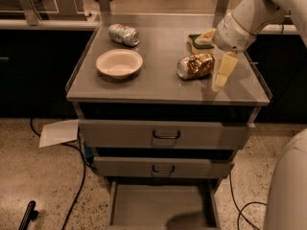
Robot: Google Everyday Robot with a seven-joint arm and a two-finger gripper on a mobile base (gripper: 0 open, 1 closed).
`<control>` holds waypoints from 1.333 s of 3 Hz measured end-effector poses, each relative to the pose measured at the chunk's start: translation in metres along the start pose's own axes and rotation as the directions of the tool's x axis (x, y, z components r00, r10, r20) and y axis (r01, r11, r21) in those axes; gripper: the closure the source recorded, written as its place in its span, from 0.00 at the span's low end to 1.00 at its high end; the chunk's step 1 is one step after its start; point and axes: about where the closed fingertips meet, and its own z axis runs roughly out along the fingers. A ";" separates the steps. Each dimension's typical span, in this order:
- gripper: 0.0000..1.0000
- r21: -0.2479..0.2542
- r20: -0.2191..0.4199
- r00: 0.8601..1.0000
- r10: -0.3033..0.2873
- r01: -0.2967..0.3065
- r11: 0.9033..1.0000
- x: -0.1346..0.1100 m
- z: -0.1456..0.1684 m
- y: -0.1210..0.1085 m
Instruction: Place orange can into bottom drawer
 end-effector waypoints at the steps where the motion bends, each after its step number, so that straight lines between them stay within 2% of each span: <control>1: 0.00 -0.024 0.013 0.999 -0.036 0.036 0.999 -0.001 0.013 -0.017; 4: 0.00 -0.087 0.063 0.998 -0.007 0.013 0.996 0.010 0.051 -0.028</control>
Offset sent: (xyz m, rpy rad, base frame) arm 0.0309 0.0040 -0.0290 0.0199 0.1031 0.0896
